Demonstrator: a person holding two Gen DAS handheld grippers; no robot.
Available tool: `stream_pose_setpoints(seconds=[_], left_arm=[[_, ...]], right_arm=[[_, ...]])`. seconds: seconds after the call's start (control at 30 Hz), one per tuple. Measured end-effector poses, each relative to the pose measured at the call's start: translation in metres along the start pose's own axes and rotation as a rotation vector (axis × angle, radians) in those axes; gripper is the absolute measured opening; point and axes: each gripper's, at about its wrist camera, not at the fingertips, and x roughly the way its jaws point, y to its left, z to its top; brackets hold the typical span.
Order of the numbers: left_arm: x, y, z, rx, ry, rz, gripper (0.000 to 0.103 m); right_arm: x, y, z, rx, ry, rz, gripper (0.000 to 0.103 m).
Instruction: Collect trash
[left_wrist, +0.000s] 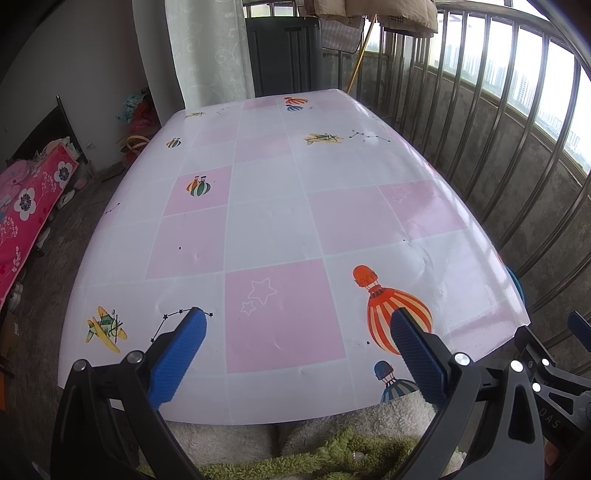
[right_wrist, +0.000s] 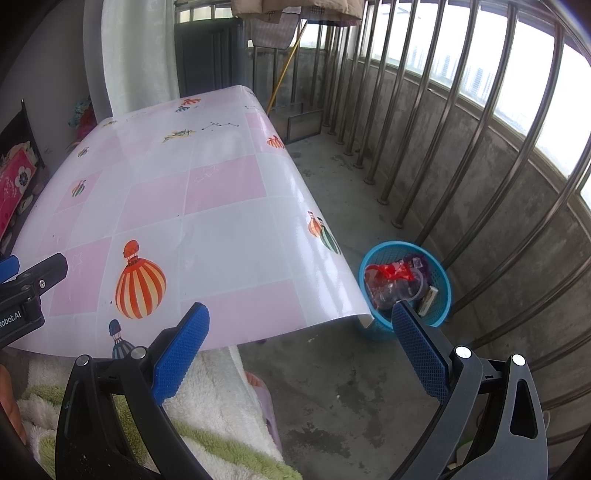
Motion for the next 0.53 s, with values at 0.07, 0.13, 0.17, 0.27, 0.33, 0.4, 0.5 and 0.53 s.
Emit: stream_pose_setpoints(seconds=[0.07, 0.13, 0.17, 0.27, 0.33, 0.4, 0.5, 0.53], left_arm=[[0.0001, -0.0001, 0.0000, 0.000, 0.000, 0.000, 0.098], [0.0001, -0.0002, -0.0001, 0.000, 0.000, 0.000, 0.098], [0.0002, -0.0001, -0.0001, 0.001, 0.000, 0.000, 0.098], [0.0002, -0.0002, -0.0001, 0.000, 0.001, -0.002, 0.098], [0.0006, 0.0002, -0.0007, -0.002, 0.003, -0.002, 0.098], [0.0008, 0.0007, -0.0012, -0.005, 0.006, -0.002, 0.098], [0.0007, 0.0008, -0.0015, -0.007, 0.006, -0.002, 0.098], [0.0008, 0.0010, -0.0016, -0.007, 0.007, -0.002, 0.098]], right_arm=[[0.0000, 0.0002, -0.0001, 0.001, 0.000, 0.001, 0.095], [-0.0002, 0.0004, -0.0002, 0.001, 0.000, 0.000, 0.095], [-0.0001, 0.0004, -0.0001, 0.001, 0.000, 0.000, 0.095], [-0.0002, 0.0008, -0.0003, 0.002, 0.001, -0.001, 0.095], [-0.0005, 0.0013, -0.0001, 0.003, 0.001, 0.000, 0.095], [-0.0005, 0.0012, -0.0001, 0.002, 0.000, 0.000, 0.095], [-0.0005, 0.0013, -0.0001, 0.003, 0.001, -0.001, 0.095], [-0.0004, 0.0012, -0.0001, 0.003, 0.002, 0.000, 0.095]])
